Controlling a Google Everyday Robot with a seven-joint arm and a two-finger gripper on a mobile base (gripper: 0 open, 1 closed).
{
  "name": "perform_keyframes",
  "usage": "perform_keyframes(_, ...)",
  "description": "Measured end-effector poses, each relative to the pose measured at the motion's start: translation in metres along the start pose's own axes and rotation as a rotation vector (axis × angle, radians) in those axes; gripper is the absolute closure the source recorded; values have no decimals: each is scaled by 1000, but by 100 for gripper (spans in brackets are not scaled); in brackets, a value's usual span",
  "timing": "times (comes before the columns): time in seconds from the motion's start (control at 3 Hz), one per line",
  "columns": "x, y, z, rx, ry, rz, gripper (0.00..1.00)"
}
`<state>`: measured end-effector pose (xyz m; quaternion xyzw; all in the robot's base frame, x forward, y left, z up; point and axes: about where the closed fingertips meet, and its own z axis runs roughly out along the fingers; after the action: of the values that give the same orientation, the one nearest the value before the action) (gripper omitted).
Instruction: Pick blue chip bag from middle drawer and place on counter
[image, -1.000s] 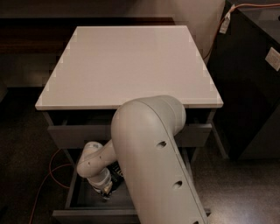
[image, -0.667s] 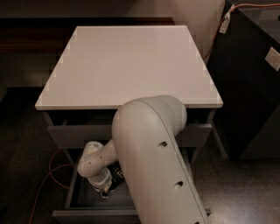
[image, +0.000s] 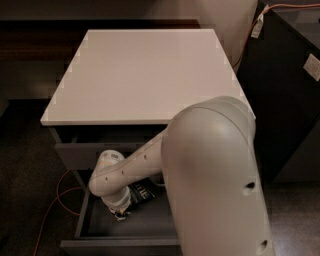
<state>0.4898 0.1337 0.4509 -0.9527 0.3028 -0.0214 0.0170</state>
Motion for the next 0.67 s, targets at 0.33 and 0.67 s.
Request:
perform_keyframes(0.33,-7,10,-31,38,-11,35,100)
perform_keyframes(0.67,-25,17,-63,86,-56,55,100)
